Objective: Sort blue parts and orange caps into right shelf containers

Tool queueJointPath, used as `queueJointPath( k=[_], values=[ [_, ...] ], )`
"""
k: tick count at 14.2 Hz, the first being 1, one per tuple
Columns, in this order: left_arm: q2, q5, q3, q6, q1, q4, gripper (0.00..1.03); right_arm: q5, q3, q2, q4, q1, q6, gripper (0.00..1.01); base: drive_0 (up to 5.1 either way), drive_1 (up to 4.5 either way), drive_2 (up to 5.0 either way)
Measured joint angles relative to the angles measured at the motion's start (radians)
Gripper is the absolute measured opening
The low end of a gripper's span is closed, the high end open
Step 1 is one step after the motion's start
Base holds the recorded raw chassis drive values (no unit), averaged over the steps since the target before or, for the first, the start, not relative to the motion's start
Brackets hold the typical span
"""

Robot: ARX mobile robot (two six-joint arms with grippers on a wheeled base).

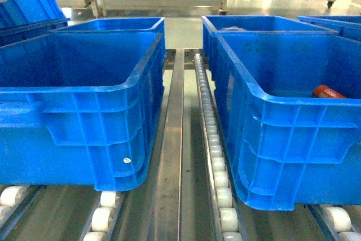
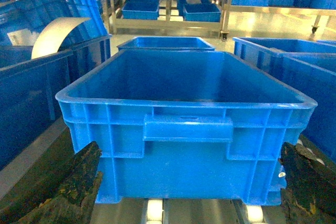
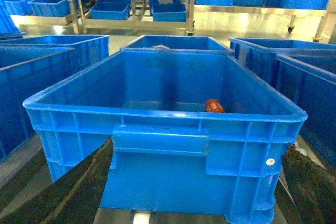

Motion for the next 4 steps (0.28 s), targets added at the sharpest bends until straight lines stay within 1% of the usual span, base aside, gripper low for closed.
queueJointPath(
  k=[4],
  values=[
    [0.000, 0.000, 0.000, 0.000, 0.000, 0.000, 0.98, 0.000, 0.000, 0.000, 0.000, 0.000, 0.000, 0.98, 0.0, 0.00, 0.0]
  ],
)
